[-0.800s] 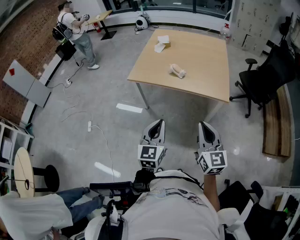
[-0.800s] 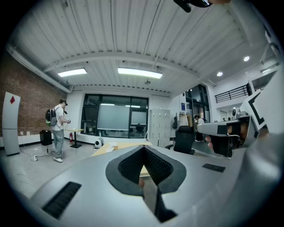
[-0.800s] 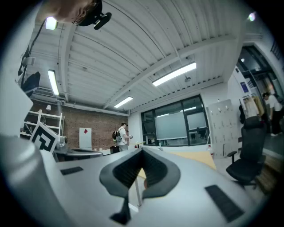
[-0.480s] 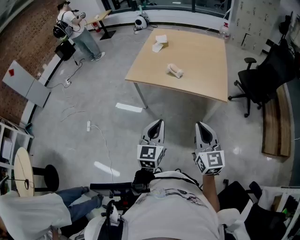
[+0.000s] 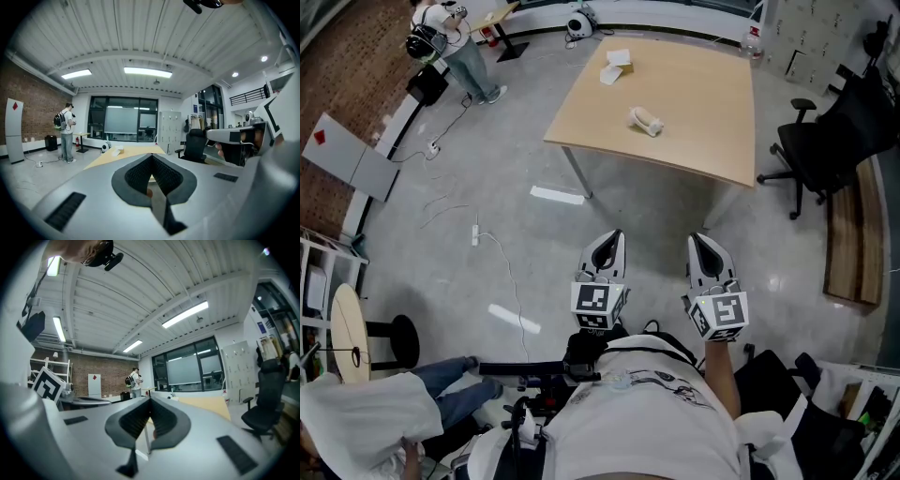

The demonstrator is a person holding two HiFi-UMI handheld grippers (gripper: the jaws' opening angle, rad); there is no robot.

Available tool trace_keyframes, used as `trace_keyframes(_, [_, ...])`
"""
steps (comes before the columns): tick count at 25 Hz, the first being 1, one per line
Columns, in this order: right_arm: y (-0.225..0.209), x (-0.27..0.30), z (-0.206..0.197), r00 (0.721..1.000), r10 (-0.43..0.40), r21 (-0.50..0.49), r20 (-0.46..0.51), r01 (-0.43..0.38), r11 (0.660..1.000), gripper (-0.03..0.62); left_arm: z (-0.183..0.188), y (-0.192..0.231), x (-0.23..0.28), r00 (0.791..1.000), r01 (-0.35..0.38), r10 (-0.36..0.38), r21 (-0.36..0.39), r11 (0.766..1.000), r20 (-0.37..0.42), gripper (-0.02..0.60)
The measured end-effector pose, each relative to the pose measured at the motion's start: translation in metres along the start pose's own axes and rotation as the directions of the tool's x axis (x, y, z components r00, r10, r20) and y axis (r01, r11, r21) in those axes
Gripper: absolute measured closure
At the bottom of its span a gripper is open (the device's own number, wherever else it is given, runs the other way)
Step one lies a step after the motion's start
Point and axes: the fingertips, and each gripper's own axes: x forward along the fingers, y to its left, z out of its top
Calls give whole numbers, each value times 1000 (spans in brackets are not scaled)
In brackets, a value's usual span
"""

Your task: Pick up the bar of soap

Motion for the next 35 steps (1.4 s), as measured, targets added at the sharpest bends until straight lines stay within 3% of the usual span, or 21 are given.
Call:
trace_keyframes(11, [13,46,-10,999,44,36,-12,-44,998,591,9,27,19,1000,8,-8,27,1000,-4,581])
trace_keyframes(20, [-2,103,-4,999,16,3,-41,-16,1000,591,21,49,77,996,91,-91,11,996,8,581])
trace_keyframes(35, [-4,150,-18,991,-36,-21,-129,33,999,591,4,70,124,980,185,-188,-55,981,-63,581])
